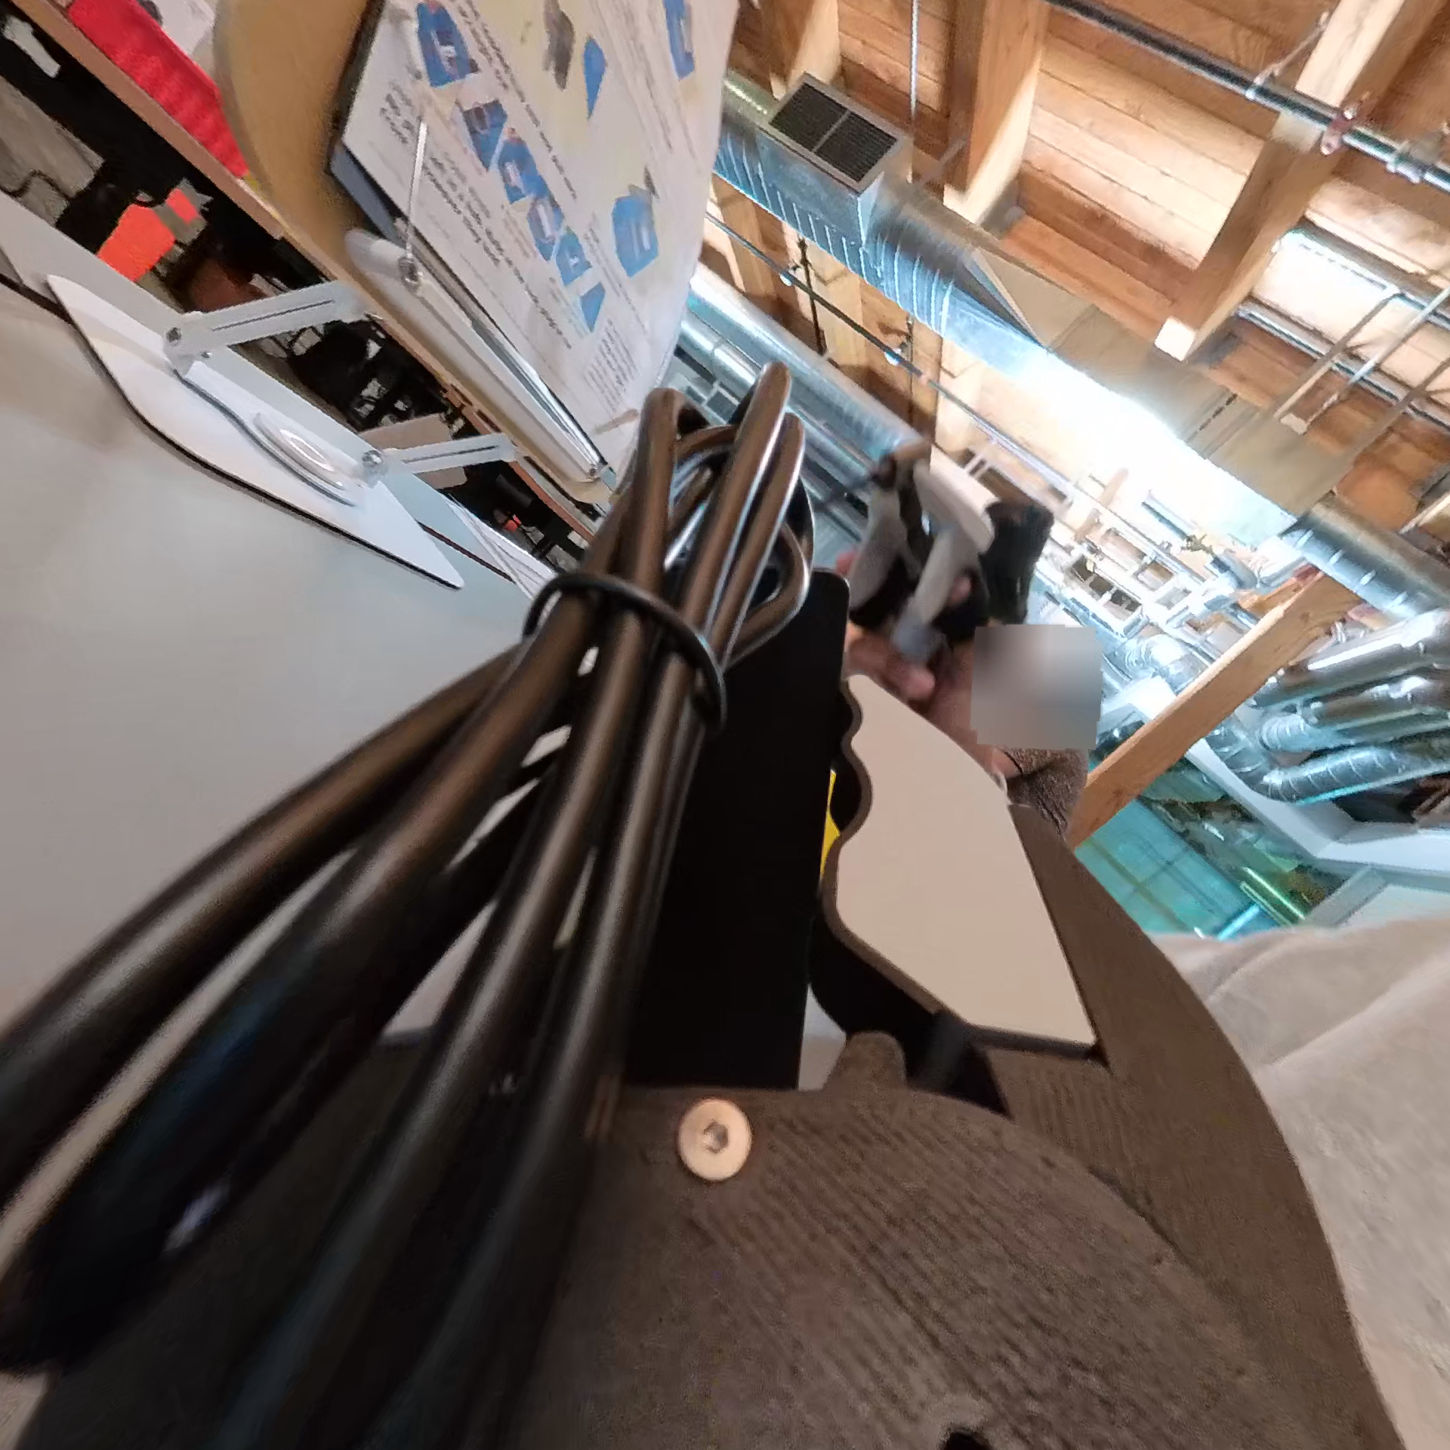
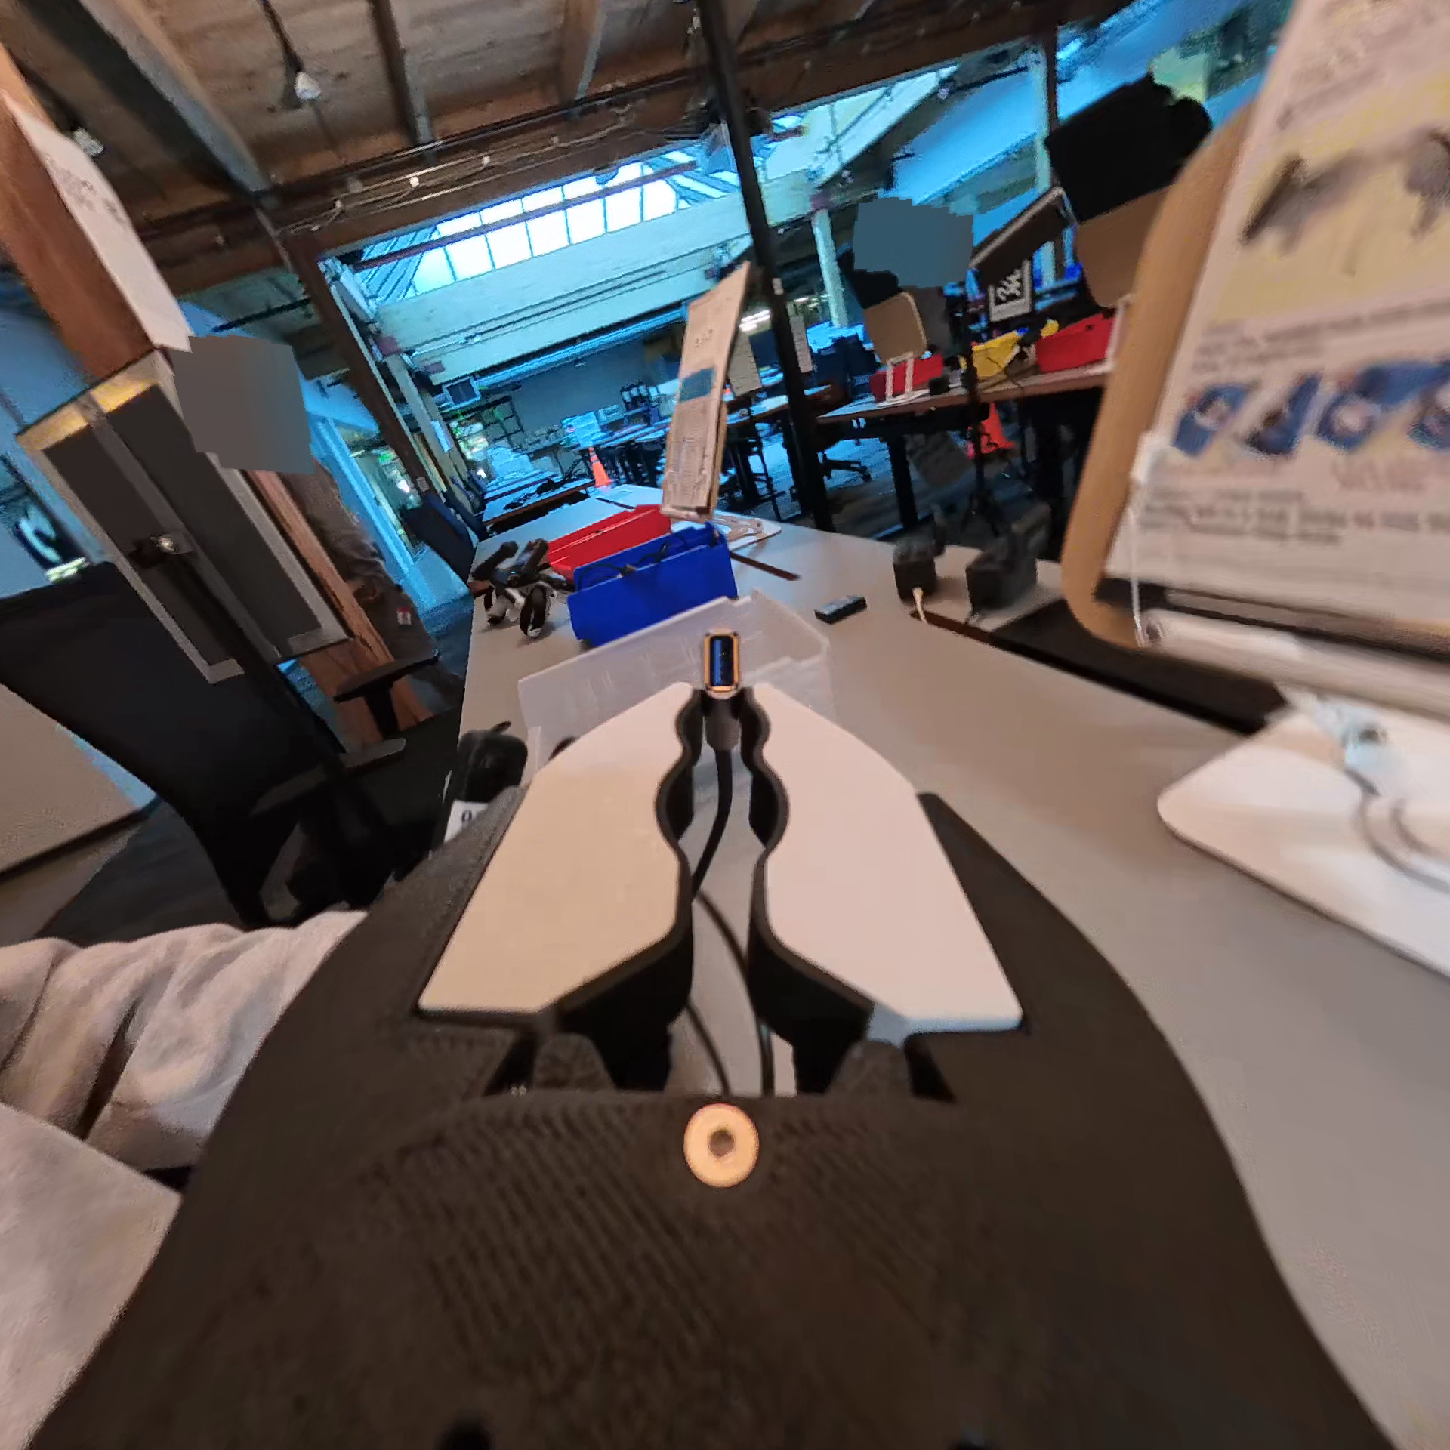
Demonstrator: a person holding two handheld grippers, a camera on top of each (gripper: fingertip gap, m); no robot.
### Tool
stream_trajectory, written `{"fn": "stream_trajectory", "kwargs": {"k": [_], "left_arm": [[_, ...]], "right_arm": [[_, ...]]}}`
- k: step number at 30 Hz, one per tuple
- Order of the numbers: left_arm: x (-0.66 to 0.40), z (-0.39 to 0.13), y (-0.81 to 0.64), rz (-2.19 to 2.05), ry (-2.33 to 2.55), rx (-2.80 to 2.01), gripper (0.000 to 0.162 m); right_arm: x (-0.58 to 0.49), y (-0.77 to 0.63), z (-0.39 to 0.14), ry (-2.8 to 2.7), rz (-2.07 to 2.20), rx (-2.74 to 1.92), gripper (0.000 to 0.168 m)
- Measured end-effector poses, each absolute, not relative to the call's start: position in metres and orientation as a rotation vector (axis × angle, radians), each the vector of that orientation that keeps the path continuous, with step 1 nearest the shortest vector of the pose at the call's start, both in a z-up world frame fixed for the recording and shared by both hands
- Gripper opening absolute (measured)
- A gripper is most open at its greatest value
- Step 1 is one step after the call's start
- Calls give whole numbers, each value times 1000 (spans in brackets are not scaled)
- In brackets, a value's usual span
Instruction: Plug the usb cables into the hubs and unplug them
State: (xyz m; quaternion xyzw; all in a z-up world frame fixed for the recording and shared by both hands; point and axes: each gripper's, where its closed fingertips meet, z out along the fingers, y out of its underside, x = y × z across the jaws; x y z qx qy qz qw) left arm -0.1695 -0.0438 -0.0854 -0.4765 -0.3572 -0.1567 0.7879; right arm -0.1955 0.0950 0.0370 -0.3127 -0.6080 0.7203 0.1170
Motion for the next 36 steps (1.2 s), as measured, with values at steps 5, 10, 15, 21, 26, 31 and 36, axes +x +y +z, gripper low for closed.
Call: {"fn": "stream_trajectory", "kwargs": {"k": [5, 10, 15, 21, 26, 31, 36], "left_arm": [[-191, -86, -41, -299, -831, -993, 55], [-206, -85, -35, -258, -855, -999, 55], [-217, -89, -23, -345, -866, -979, 56], [-223, -91, -28, -428, -897, -910, 54], [-222, -89, -30, -414, -883, -924, 57], [-220, -89, -30, -411, -875, -933, 55], [-218, -91, -26, -421, -871, -948, 54]], "right_arm": [[-170, 133, -45, -1824, 1843, -1053, 9], [-141, 161, -99, -1855, 1744, -1279, 9], [-114, 178, -132, -1917, 1638, -1456, 9], [-78, 176, -184, -2119, 1355, -1575, 25], [-94, 183, -175, -2066, 1297, -1493, 46], [-100, 133, -118, -2043, 1614, -1131, 35], [-108, 73, -140, -2381, 1477, -807, 34]]}}
